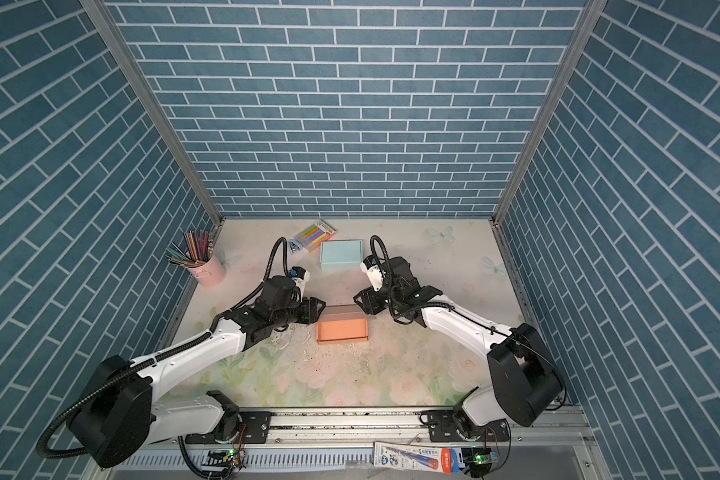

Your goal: Fold the paper box

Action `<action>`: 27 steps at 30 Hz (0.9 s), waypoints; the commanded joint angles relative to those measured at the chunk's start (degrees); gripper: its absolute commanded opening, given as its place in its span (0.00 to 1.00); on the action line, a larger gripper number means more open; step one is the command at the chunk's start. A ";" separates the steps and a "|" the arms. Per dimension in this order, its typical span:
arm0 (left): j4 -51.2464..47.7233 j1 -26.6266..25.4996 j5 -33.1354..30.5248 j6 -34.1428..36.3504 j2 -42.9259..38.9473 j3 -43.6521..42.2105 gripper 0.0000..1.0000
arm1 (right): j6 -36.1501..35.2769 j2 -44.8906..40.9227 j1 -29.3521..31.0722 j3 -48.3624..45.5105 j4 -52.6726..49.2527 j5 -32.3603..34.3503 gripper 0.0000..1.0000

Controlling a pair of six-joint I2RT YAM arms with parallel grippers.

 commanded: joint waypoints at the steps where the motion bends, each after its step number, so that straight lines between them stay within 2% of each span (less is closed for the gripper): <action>1: 3.07 0.33 1.71 -1.40 0.22 -2.27 0.56 | 0.62 -1.12 0.16 -2.50 -0.03 -1.50 0.58; 10: 6.54 0.31 3.81 -2.90 0.93 -6.77 0.55 | 3.15 -1.57 0.94 -8.39 2.98 -3.48 0.58; 27: 9.75 -1.34 4.72 -4.03 2.80 -10.28 0.45 | 6.12 0.19 2.17 -12.57 6.55 -4.39 0.57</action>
